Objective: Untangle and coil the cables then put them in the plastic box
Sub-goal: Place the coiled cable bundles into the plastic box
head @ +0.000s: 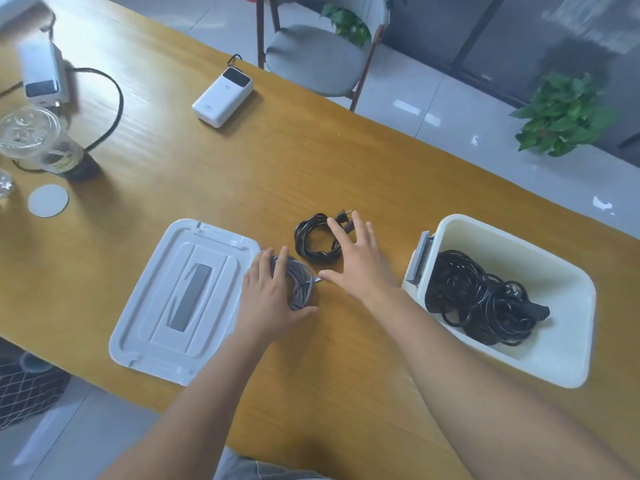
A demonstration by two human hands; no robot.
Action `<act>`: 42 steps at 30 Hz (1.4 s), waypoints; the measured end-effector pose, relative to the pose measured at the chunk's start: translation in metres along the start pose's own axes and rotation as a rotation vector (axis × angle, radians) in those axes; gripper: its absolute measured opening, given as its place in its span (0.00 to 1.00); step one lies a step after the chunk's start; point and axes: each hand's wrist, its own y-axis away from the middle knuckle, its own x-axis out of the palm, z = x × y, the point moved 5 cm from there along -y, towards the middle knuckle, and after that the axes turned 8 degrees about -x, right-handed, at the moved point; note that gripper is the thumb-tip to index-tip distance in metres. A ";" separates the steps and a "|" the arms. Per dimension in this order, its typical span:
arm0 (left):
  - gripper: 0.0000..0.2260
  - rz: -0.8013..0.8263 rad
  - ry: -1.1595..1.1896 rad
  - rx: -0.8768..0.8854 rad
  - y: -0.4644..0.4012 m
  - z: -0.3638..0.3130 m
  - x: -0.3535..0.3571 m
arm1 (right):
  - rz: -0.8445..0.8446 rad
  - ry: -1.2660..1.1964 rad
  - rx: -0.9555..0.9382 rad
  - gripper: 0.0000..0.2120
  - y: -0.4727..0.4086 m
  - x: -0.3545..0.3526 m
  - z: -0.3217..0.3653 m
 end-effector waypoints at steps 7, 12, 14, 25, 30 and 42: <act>0.65 -0.002 -0.060 -0.001 -0.016 0.007 -0.007 | 0.062 0.046 0.040 0.54 -0.030 0.000 0.003; 0.66 0.007 -0.105 -0.002 -0.008 0.015 0.005 | 0.064 0.080 0.004 0.53 -0.045 0.007 0.009; 0.65 -0.014 -0.112 -0.005 -0.006 0.015 0.008 | 0.090 0.066 0.014 0.54 -0.050 0.008 0.009; 0.63 -0.004 -0.117 0.017 -0.012 0.010 0.005 | 0.098 0.089 0.081 0.54 -0.044 0.011 -0.012; 0.58 -0.073 -0.048 0.023 -0.018 0.001 -0.014 | -0.021 0.041 0.101 0.49 -0.031 -0.010 -0.016; 0.57 -0.186 -0.029 0.237 -0.016 -0.102 -0.076 | -0.352 0.069 0.163 0.53 0.044 -0.134 -0.063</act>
